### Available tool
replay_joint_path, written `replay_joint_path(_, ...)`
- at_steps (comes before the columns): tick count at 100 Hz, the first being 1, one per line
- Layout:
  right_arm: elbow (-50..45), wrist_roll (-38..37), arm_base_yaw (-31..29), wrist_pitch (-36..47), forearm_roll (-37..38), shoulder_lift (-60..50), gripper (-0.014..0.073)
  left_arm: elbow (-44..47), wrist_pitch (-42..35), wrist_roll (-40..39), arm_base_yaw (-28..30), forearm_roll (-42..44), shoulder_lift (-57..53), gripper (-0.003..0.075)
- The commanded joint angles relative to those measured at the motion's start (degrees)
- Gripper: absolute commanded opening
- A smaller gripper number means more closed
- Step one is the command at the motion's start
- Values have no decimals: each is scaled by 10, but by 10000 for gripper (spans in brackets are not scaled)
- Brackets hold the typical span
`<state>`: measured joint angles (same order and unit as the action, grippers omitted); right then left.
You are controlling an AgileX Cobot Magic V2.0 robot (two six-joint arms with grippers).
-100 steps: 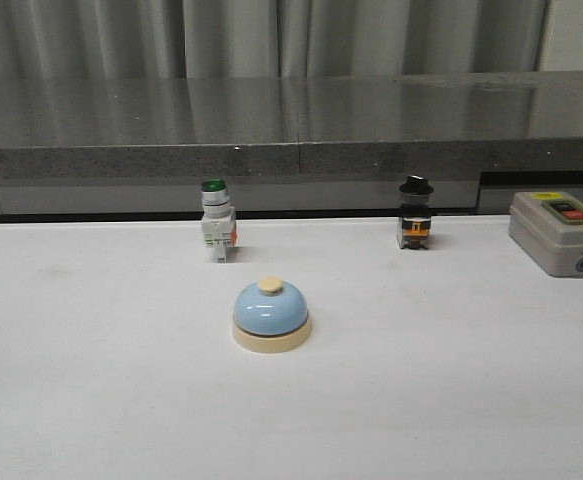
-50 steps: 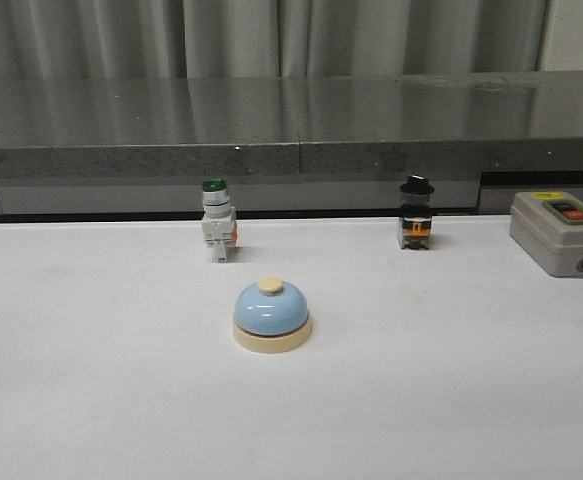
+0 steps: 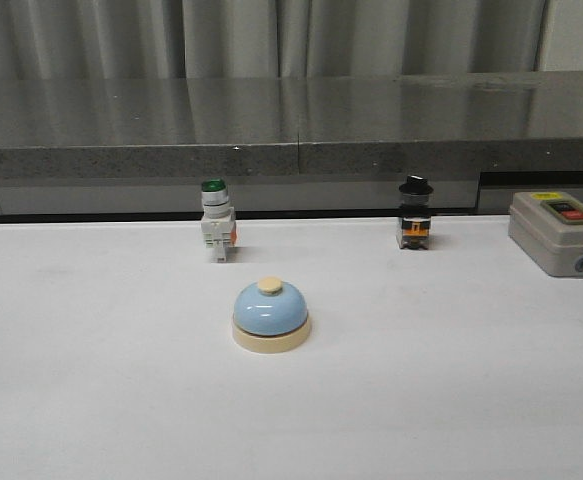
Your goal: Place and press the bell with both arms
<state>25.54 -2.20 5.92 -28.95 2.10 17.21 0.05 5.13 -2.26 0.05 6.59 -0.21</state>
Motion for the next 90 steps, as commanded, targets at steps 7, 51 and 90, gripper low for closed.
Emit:
replay_joint_path(7,-49,3,-5,122,7,-48,-60,23,-47,-5,0,-5,-18,-20)
replay_joint_path(51,-243,3,-25,290,-21,-180,-60,23,-47,-5,0,-5,-18,-20)
replay_joint_path(90,-263,3,-25,311,-21,-189,-60,23,-47,-5,0,-5,-18,-20)
